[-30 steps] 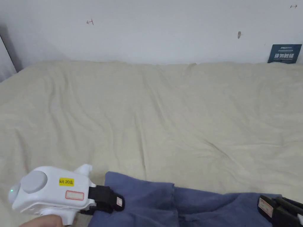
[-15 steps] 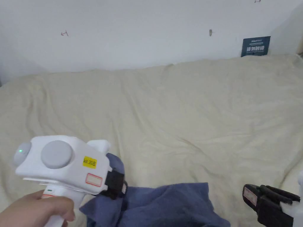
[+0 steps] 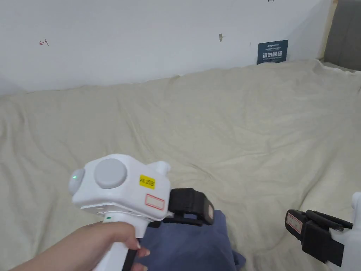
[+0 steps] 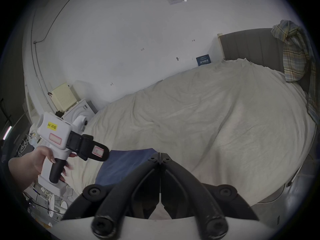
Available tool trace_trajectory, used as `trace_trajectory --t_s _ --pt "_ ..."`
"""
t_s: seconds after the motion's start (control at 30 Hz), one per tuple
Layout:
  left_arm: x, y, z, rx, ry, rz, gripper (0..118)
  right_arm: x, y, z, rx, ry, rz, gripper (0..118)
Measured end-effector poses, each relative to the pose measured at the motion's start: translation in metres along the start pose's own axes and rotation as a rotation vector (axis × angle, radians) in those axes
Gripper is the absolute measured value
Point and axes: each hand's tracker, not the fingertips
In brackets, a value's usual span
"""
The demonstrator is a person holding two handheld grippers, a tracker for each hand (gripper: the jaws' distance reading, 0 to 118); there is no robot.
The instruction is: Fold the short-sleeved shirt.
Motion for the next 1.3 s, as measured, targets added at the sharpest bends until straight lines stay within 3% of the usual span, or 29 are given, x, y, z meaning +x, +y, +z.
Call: trace_trajectory --t_s 0.07,0.1,0.13,0.17,0.2,0.3,0.43,0.53,0.63,0.7,0.83,0.93,1.07,1.13,1.23,1.3 --pt "-0.012 -0.004 0.005 -0.007 -0.010 0.012 117 0.001 0.001 -0.002 -0.002 0.003 -0.012 0" --pt "-0.015 -0.008 0.005 -0.002 -0.051 0.001 97 0.001 0.001 -0.003 -0.002 0.004 -0.014 0" --pt "-0.011 -0.012 0.001 0.009 -0.074 -0.026 38 0.000 0.001 -0.003 -0.002 0.005 -0.015 0" --pt "-0.008 -0.014 -0.005 0.022 -0.060 -0.063 0 0.000 0.001 -0.003 -0.001 0.006 -0.014 0" --pt "0.000 -0.018 -0.014 0.011 0.038 -0.099 0 -0.001 0.001 -0.004 -0.002 0.008 -0.011 0" --pt "0.018 -0.022 -0.050 -0.053 -0.030 -0.089 0 -0.004 -0.001 -0.001 -0.008 0.009 -0.003 0" --pt "0.040 -0.033 -0.106 -0.127 0.025 -0.162 0 -0.008 -0.004 0.000 -0.022 0.005 0.011 0" --pt "0.044 -0.037 -0.118 -0.086 -0.011 -0.170 0 -0.010 -0.006 0.003 -0.033 0.020 0.004 0" --pt "0.039 -0.040 -0.100 0.002 -0.094 -0.087 0 -0.016 -0.007 0.007 -0.028 0.034 0.005 0" --pt "0.030 -0.052 -0.066 0.168 -0.176 -0.069 0 -0.020 -0.006 0.009 -0.028 0.068 -0.015 0" --pt "0.020 -0.091 0.025 0.603 0.006 -0.199 0 -0.034 -0.004 0.012 -0.035 0.119 -0.059 0" --pt "0.009 -0.118 0.084 0.848 0.165 -0.180 0 -0.050 0.002 0.017 0.003 0.143 -0.049 0" --pt "0.002 -0.153 0.139 1.114 0.440 -0.121 0 -0.078 0.016 0.035 0.177 0.225 0.083 0" --pt "-0.002 -0.167 0.151 1.204 0.521 -0.121 0 -0.096 0.017 0.049 0.312 0.218 0.207 0" --pt "-0.011 -0.180 0.148 1.243 0.706 -0.158 0 -0.116 -0.001 0.057 0.564 0.002 0.420 0" --pt "-0.015 -0.190 0.142 1.277 0.755 -0.177 0 -0.119 -0.018 0.053 0.689 -0.158 0.452 0"
